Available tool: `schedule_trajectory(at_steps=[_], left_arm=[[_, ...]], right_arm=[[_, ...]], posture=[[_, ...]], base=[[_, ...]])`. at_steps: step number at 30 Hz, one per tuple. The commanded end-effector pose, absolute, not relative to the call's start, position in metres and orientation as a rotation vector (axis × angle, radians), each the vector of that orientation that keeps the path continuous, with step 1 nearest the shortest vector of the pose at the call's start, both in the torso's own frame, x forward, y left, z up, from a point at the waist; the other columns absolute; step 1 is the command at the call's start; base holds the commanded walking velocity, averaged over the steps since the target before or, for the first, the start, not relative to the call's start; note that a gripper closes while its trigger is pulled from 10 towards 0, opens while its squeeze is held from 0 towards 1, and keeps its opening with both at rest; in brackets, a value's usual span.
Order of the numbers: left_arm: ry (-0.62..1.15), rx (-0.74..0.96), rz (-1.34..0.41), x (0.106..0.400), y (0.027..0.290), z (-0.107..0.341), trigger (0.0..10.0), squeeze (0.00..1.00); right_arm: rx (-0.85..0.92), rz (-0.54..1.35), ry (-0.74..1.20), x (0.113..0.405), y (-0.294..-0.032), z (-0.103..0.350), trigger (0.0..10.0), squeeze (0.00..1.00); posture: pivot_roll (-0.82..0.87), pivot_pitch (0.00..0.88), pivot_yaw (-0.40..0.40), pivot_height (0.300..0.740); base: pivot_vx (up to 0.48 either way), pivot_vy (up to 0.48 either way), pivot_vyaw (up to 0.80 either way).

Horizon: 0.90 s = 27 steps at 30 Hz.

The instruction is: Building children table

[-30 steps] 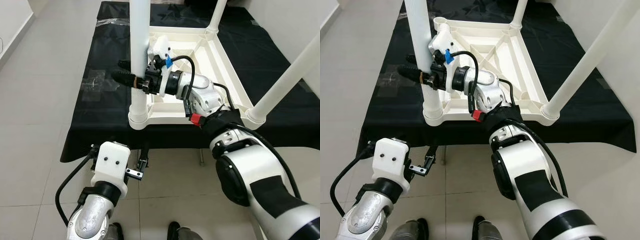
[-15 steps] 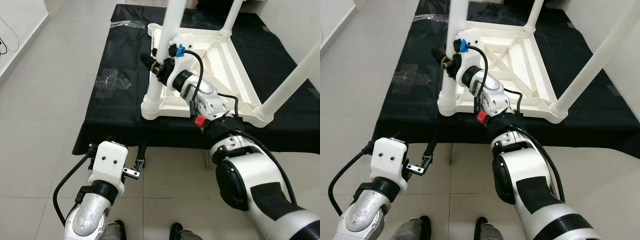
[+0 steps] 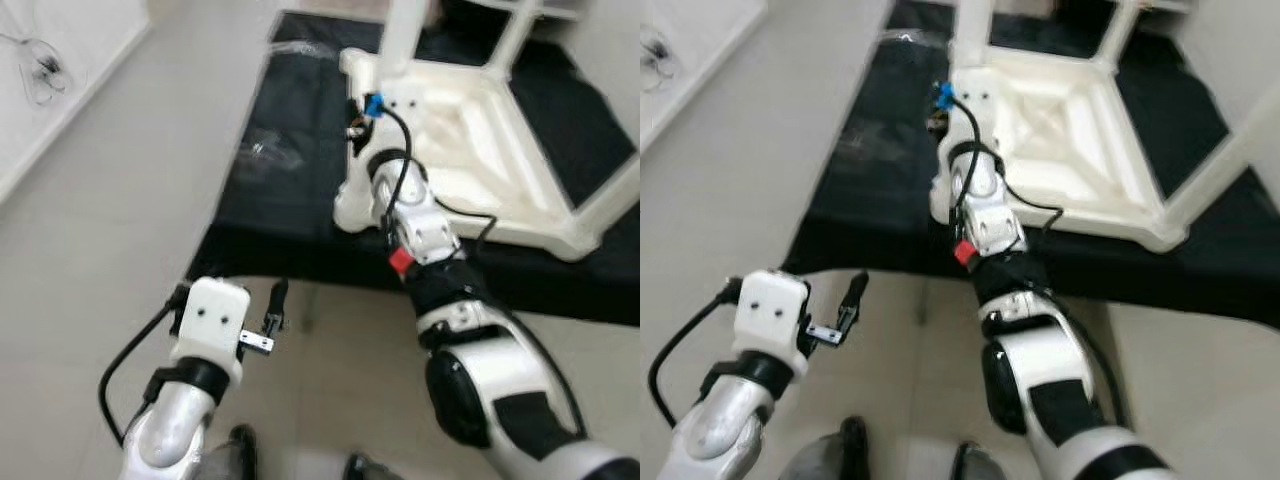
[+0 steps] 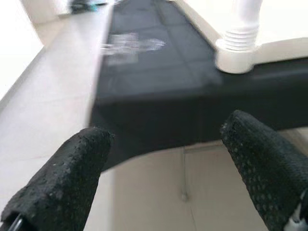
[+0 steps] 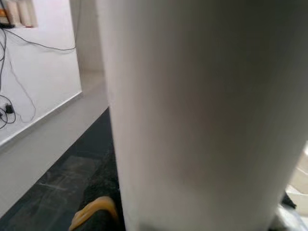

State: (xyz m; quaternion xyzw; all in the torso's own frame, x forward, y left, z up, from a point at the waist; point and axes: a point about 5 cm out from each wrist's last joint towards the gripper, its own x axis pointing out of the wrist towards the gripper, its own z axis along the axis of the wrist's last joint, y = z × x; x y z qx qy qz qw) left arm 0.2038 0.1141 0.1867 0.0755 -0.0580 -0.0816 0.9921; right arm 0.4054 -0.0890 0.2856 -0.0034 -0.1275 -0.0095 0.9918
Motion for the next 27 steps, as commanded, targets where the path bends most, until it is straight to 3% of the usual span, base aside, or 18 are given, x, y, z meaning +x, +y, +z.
schedule_trajectory(at_steps=[1, 6, 14, 19, 24, 27], left_arm=[[-0.098, 0.151, -0.179, 0.204, 0.112, 0.183, 10.0, 0.00], [-0.097, 0.149, -0.179, 0.205, 0.112, 0.182, 10.0, 0.00], [-0.095, 0.145, -0.177, 0.204, 0.111, 0.181, 10.0, 0.00], [-0.096, 0.148, -0.172, 0.205, 0.113, 0.181, 10.0, 0.00], [-0.095, 0.147, -0.171, 0.206, 0.113, 0.180, 10.0, 0.00], [-0.097, 0.158, -0.189, 0.208, 0.111, 0.179, 10.0, 0.00]], right_arm=[[0.003, -0.085, -0.049, 0.407, -0.089, 0.241, 10.0, 0.00], [0.122, -0.272, 0.012, 0.406, -0.086, 0.241, 10.0, 0.00], [0.217, -0.307, 0.039, 0.406, -0.076, 0.246, 10.0, 0.00], [0.348, -0.263, -0.114, 0.409, -0.073, 0.282, 10.0, 0.00], [0.325, -0.223, -0.250, 0.407, -0.076, 0.308, 10.0, 0.00], [0.320, -0.074, -0.445, 0.396, -0.074, 0.342, 10.0, 0.00]], posture=[[0.13, 0.258, -0.082, 0.740], [0.13, 0.260, -0.084, 0.740], [0.13, 0.260, -0.088, 0.740], [0.13, 0.258, -0.087, 0.740], [0.13, 0.253, -0.088, 0.740], [0.13, 0.233, -0.084, 0.740]], base=[[0.000, 0.000, 0.00], [0.000, 0.000, 0.00], [0.000, 0.000, 0.00], [0.000, 0.000, 0.00], [0.000, 0.000, 0.00], [0.000, 0.000, 0.00]])
